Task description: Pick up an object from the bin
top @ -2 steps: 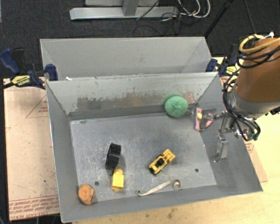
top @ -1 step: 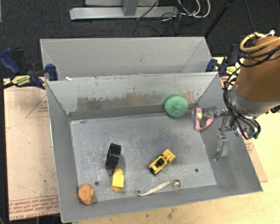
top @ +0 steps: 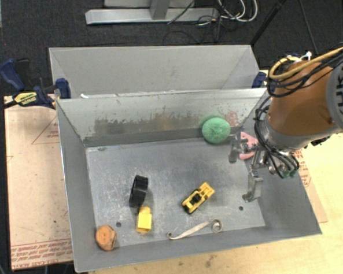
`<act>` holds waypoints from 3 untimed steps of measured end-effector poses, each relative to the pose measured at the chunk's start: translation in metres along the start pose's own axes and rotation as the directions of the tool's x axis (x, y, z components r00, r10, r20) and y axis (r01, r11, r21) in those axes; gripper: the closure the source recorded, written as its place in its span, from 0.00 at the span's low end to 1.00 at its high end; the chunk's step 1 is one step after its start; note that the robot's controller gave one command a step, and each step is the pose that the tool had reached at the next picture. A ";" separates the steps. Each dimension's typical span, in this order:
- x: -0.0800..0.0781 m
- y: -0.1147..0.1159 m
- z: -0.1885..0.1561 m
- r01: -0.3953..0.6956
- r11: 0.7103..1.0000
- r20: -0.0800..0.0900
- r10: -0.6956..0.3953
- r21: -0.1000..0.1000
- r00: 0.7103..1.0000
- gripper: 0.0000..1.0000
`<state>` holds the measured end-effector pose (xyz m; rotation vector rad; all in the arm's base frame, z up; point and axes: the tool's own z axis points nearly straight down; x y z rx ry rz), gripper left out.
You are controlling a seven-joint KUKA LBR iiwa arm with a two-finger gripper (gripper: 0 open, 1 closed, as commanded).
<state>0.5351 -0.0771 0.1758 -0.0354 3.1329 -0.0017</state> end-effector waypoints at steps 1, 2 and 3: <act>0.038 -0.001 0.040 -0.050 0.999 -0.007 0.050 -0.002 0.999 0.00; -0.003 0.036 0.068 -0.011 1.000 -0.006 0.011 0.000 1.000 0.00; -0.010 0.052 0.096 0.031 1.000 -0.001 -0.031 -0.004 1.000 0.00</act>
Offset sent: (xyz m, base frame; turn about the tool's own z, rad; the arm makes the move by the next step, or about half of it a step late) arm 0.0306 0.0645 -0.0840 -0.0220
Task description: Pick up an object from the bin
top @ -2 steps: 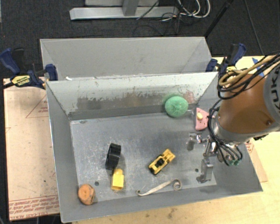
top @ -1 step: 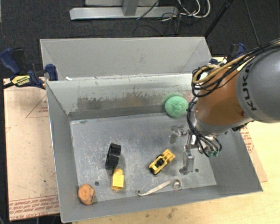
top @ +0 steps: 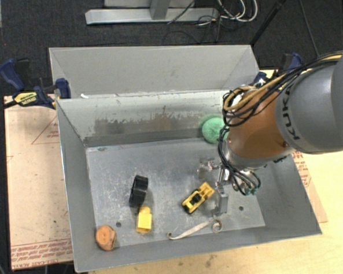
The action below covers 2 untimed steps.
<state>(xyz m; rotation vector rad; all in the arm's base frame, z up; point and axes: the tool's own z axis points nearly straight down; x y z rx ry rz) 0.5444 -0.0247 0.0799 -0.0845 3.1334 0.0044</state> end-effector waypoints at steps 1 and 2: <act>0.001 0.017 0.009 -0.049 0.999 -0.006 0.049 0.002 0.999 0.00; 0.040 0.012 0.010 -0.216 0.976 -0.006 0.216 0.003 0.976 1.00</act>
Offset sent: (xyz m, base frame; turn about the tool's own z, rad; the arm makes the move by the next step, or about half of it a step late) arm -0.0404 0.0096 -0.0099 0.2199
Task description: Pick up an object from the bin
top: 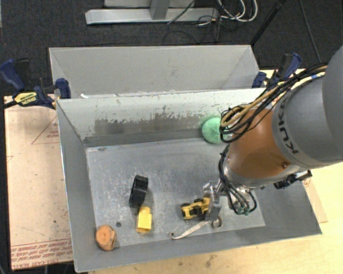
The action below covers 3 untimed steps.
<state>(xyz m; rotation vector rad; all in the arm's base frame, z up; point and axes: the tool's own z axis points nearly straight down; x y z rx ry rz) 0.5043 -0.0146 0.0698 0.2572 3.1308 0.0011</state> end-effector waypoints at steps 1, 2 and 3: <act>0.000 0.000 0.000 0.000 1.000 0.000 0.000 0.000 1.000 1.00; 0.009 -0.050 0.000 0.009 1.000 0.000 -0.009 -0.002 1.000 1.00; -0.049 -0.054 -0.147 0.005 1.000 0.003 -0.005 0.000 1.000 0.00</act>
Offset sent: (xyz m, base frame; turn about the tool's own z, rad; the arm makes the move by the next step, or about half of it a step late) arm -0.0232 -0.0665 0.0002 -0.0054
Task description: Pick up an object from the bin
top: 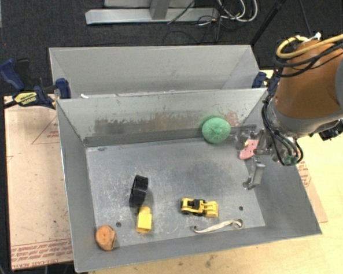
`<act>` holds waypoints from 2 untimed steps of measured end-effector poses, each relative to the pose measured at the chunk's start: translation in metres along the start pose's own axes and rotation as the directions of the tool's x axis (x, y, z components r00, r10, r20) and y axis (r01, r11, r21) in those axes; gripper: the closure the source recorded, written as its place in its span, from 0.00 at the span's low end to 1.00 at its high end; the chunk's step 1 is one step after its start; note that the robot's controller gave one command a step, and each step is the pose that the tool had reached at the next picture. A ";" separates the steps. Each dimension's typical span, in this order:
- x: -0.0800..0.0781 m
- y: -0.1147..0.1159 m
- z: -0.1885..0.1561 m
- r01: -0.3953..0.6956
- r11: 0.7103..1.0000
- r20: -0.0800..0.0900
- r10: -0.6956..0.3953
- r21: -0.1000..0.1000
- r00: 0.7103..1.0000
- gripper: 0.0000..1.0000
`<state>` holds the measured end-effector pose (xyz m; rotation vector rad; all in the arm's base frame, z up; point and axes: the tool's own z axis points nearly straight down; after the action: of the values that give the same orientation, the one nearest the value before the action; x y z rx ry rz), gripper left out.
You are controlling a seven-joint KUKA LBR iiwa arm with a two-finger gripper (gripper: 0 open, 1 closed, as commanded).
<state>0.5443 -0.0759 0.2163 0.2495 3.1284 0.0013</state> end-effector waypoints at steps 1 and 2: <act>-0.002 0.001 -0.002 0.000 1.000 0.001 0.000 0.000 1.000 0.00; -0.001 0.014 0.049 0.078 0.997 0.003 -0.078 0.000 0.997 0.00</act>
Offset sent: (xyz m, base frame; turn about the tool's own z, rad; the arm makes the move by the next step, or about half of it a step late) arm 0.0018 0.0202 -0.0746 -0.1180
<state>0.5474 -0.0620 0.1672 0.1267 3.1329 0.0006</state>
